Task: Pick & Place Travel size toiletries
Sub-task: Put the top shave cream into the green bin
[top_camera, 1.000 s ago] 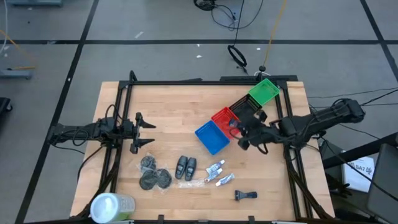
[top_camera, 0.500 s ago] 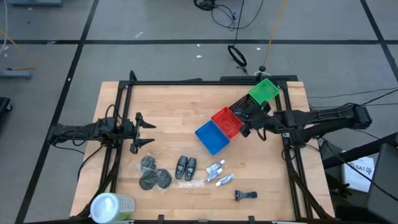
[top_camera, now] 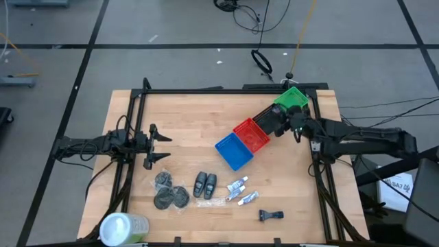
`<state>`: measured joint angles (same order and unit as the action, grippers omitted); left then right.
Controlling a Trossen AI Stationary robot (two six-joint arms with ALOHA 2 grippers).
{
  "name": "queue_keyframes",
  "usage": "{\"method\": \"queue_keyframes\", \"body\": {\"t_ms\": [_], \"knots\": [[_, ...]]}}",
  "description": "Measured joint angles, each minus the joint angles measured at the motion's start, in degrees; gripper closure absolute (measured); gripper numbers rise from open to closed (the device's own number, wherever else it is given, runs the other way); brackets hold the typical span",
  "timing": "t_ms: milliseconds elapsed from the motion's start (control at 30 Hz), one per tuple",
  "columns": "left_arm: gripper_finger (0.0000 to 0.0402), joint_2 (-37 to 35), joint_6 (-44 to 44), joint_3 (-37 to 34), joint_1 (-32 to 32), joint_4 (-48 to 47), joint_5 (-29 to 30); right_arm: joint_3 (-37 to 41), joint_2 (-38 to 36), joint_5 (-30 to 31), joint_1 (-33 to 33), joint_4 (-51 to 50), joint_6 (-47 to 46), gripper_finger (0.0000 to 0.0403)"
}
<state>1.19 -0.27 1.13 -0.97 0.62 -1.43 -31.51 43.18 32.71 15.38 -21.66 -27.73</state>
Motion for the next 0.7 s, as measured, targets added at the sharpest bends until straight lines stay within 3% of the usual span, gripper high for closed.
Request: {"method": "queue_keyframes", "body": {"t_ms": [533,700], "knots": [[0.0119,0.0,0.0,0.0,0.0,0.0,0.0,0.0,1.9,-19.4,33.3,0.8,6.2,0.0304],[0.0119,0.0,0.0,0.0,0.0,0.0,0.0,0.0,5.9,-21.9,38.4,5.2,6.9,0.0302]]}}
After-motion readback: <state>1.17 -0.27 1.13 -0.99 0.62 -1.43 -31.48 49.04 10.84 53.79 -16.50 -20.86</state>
